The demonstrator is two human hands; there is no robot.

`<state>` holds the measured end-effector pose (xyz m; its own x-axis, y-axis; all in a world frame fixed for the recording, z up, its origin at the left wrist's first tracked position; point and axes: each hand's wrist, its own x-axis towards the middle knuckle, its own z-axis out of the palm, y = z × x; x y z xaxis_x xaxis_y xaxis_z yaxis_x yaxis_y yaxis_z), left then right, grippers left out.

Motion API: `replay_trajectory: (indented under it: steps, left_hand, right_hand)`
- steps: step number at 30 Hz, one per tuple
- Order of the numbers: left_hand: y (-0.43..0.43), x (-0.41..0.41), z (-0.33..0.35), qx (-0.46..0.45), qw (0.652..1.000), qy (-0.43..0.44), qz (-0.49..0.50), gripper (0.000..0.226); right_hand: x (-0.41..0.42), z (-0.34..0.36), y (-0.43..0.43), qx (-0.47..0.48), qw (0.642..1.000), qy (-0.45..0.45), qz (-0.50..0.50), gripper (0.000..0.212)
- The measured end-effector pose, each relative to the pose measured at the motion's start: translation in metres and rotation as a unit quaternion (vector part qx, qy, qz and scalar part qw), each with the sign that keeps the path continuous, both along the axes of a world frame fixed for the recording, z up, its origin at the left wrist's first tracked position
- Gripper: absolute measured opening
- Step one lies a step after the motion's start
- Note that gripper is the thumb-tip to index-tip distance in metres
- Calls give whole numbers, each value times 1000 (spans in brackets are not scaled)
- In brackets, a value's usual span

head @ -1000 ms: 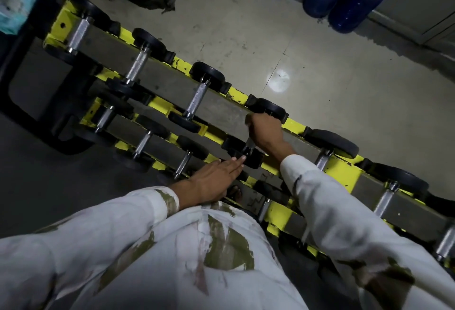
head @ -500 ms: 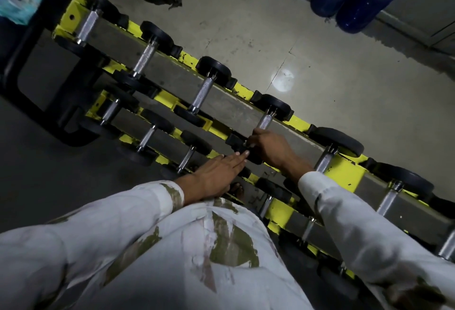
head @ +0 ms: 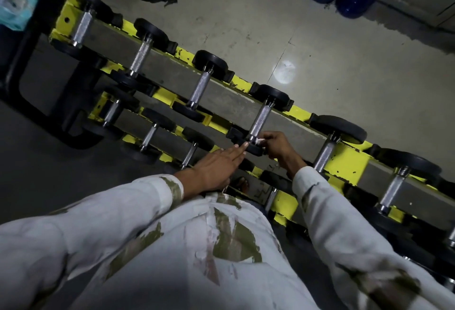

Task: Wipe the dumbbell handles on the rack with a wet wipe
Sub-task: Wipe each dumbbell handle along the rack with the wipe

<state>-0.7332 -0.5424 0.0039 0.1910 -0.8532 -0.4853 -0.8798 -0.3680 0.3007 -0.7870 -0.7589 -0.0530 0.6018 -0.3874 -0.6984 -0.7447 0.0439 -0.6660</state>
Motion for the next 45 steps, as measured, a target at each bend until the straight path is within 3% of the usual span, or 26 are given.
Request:
replay_trajectory:
  steps: [3,6,7,9,11,13,15,19,26,34,39,42,45]
  left_hand:
    - [-1,0,1,1,1000,1,-3,90]
    - [0,0,-1,2,1000,-3,-4,90]
    - [0,0,0,3,1000,-3,-5,90]
    - [-1,0,-1,5,1000,-7,-6,88]
    - [-2,-1,-1,4,1000,-15,-5,85]
    - [-2,-1,-2,3,1000,-22,-4,82]
    - [-2,-2,-3,0,1000,-27,-1,78]
    - [-6,-7,-3,2,999,-33,13,72]
    - [1,-5,-4,3,999,-36,14,82]
    - [0,-2,4,33,999,-21,-12,89]
    - [-2,-2,10,33,999,-22,-22,86]
    - [-2,-3,14,33,999,-18,-18,87]
    - [-2,-3,15,36,999,-11,-11,88]
  right_hand:
    - [-10,5,-3,-51,998,-45,0,15]
    - [-7,11,6,-213,961,-111,135,8]
    - [-1,14,8,-272,933,-123,202,4]
    - [17,24,11,-391,835,-134,362,9]
    - [40,37,17,-445,725,-101,516,17]
    - [63,51,24,-465,643,-42,607,21]
    - [82,62,29,-463,592,9,659,24]
    - [104,69,38,-424,559,66,710,28]
    - [95,84,30,-381,612,50,691,24]
    - [17,69,5,-379,727,-68,568,30]
    - [7,62,-4,-438,721,-58,533,19]
    - [7,55,-11,-442,741,-41,503,18]
    - [1,35,-10,-419,818,-24,394,19]
